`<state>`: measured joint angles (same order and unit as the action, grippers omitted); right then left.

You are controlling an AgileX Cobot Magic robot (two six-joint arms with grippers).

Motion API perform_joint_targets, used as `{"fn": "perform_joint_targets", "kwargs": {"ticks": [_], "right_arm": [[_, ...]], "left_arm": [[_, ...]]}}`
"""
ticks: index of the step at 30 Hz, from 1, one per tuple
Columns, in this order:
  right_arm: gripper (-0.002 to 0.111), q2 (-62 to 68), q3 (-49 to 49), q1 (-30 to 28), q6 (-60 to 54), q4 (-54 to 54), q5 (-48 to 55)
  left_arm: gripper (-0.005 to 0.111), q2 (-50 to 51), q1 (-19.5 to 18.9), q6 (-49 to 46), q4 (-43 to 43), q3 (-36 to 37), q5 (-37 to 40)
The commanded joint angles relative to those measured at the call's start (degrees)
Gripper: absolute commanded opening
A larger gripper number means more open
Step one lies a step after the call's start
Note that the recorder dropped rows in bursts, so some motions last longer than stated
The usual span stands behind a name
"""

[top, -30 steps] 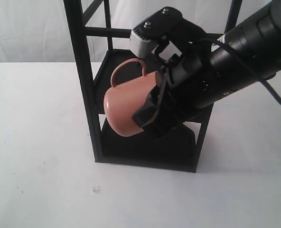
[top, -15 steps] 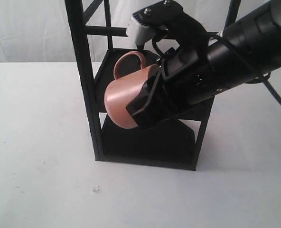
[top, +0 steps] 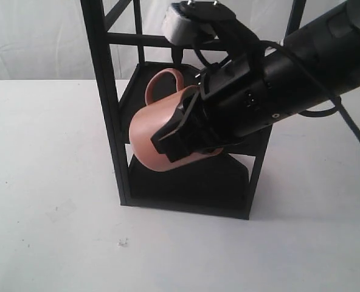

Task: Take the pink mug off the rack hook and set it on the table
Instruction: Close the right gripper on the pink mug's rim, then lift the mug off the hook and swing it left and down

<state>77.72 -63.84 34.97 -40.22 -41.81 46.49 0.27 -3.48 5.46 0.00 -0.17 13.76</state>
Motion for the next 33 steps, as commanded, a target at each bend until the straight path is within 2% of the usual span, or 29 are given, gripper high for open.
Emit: {"fn": "perform_joint_targets", "kwargs": {"ticks": [1,14,24,28,33], "right_arm": [[0.0,-1.5,0.0,-0.2,-0.4,-1.6,0.2],[0.0,-9.3,0.0,-0.2,-2.8,-1.9,0.1],[0.0,-9.0,0.0,0.0,-6.3,-8.1,3.9],[0.0,-9.0,0.0,2.6,-12.7,-11.1,7.0],[0.0,-9.0,0.0,8.7,-18.6,-12.3,9.7]], "left_arm": [[0.0,-0.3,0.3,0.1,0.0,0.2,0.4],[0.0,-0.3,0.3,0.1,0.0,0.2,0.4],[0.0,-0.3,0.3,0.1,0.0,0.2,0.4],[0.0,-0.3,0.3,0.1,0.0,0.2,0.4],[0.0,-0.3,0.3,0.1,0.0,0.2,0.4]]}}
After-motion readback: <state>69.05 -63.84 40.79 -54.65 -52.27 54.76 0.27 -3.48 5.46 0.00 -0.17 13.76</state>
